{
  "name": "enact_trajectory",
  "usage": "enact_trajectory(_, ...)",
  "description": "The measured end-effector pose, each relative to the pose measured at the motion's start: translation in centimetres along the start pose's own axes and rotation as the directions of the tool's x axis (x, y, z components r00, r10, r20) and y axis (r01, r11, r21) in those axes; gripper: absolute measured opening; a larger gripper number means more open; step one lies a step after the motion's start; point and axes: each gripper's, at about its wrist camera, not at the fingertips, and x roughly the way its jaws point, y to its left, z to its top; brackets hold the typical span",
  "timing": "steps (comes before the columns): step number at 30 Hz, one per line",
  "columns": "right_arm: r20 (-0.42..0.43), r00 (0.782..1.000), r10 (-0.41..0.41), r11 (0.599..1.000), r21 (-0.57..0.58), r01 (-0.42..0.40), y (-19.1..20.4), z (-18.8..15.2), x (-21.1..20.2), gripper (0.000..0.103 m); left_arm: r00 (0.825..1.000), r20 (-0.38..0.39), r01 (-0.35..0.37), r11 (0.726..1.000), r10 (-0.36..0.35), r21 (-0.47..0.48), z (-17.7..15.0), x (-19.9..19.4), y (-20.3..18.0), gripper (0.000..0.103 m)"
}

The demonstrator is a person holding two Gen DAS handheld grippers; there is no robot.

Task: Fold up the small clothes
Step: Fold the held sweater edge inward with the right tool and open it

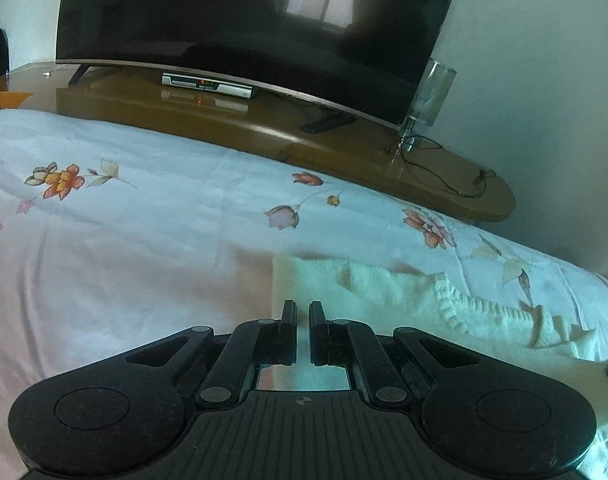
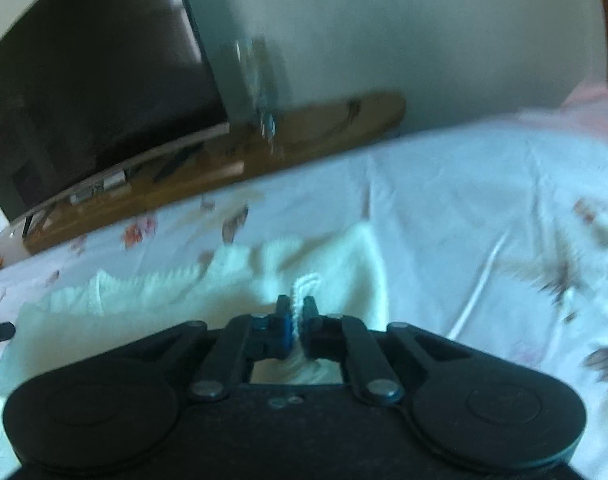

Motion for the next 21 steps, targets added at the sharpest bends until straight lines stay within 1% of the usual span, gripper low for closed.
enact_trajectory(1, 0.007, 1.0, -0.019, 1.0, -0.01, 0.019, -0.1, -0.1, -0.3, 0.007, 1.0, -0.003, -0.003, 1.0, 0.003, 0.001, 0.1, 0.2, -0.1, 0.004)
enact_trajectory(4, -0.053, 0.997, -0.062, 0.998, -0.02, 0.061, -0.9, -0.8, 0.8, 0.007, 1.0, -0.011, -0.002, 1.0, 0.002, 0.008, 0.1, 0.8, -0.2, 0.004)
enact_trajectory(6, -0.073, 0.995, -0.06, 0.998, -0.025, 0.059, -1.0, -1.2, 1.2, 0.007, 1.0, -0.02, -0.012, 1.0, 0.012, 0.024, 0.0, 1.3, -0.3, 0.004)
enact_trajectory(8, -0.065, 0.995, -0.071, 0.996, -0.051, 0.067, -0.7, -1.4, 1.0, 0.008, 1.0, -0.022, -0.009, 1.0, 0.009, 0.01, 0.0, 1.4, -0.1, 0.004)
enact_trajectory(10, -0.064, 0.994, -0.089, 0.995, -0.05, 0.086, -1.0, -1.6, 0.6, 0.008, 1.0, -0.008, -0.006, 1.0, 0.006, 0.005, 0.2, 1.1, -0.2, 0.004)
enact_trajectory(11, -0.055, 0.992, -0.109, 0.993, -0.057, 0.106, -1.0, -1.5, 0.4, 0.011, 1.0, 0.004, 0.007, 1.0, -0.007, 0.008, 0.4, 0.8, -0.3, 0.004)
enact_trajectory(12, -0.036, 0.992, -0.121, 0.991, -0.061, 0.119, -0.8, -1.4, 0.0, 0.018, 1.0, 0.009, 0.013, 1.0, -0.013, 0.013, 0.5, 0.8, -0.5, 0.004)
enact_trajectory(13, -0.005, 0.993, -0.121, 0.991, -0.063, 0.121, -0.5, -1.1, -0.4, 0.019, 1.0, 0.01, 0.02, 1.0, -0.021, 0.018, 0.6, 0.8, -0.9, 0.004)
enact_trajectory(15, 0.04, 0.996, -0.079, 0.994, -0.07, 0.082, 0.3, -0.6, -1.1, 0.019, 1.0, -0.005, 0.029, 0.999, -0.029, 0.023, 0.6, 1.4, -1.4, 0.004)
enact_trajectory(16, 0.049, 0.997, -0.057, 0.995, -0.079, 0.061, 0.7, -0.4, -1.2, 0.019, 1.0, -0.017, 0.024, 0.999, -0.023, 0.028, 0.4, 1.9, -1.6, 0.004)
enact_trajectory(17, 0.039, 0.999, -0.033, 0.995, -0.093, 0.037, 1.3, -0.3, -0.9, 0.018, 0.999, -0.038, 0.009, 1.0, -0.008, 0.03, 0.2, 2.5, -1.7, 0.004)
enact_trajectory(18, 0.01, 1.0, -0.02, 0.994, -0.109, 0.021, 1.7, -0.3, -0.2, 0.018, 0.999, -0.05, -0.003, 1.0, 0.004, 0.03, -0.1, 3.0, -1.6, 0.004)
enact_trajectory(19, -0.022, 1.0, -0.019, 0.992, -0.125, 0.017, 1.8, -0.5, 0.6, 0.017, 0.999, -0.039, -0.005, 1.0, 0.006, 0.031, -0.3, 3.0, -1.5, 0.004)
enact_trajectory(21, -0.077, 0.995, -0.06, 0.987, -0.154, 0.048, 1.7, -1.2, 1.9, 0.014, 0.999, -0.039, 0.001, 1.0, 0.001, 0.028, -0.4, 2.9, -1.2, 0.004)
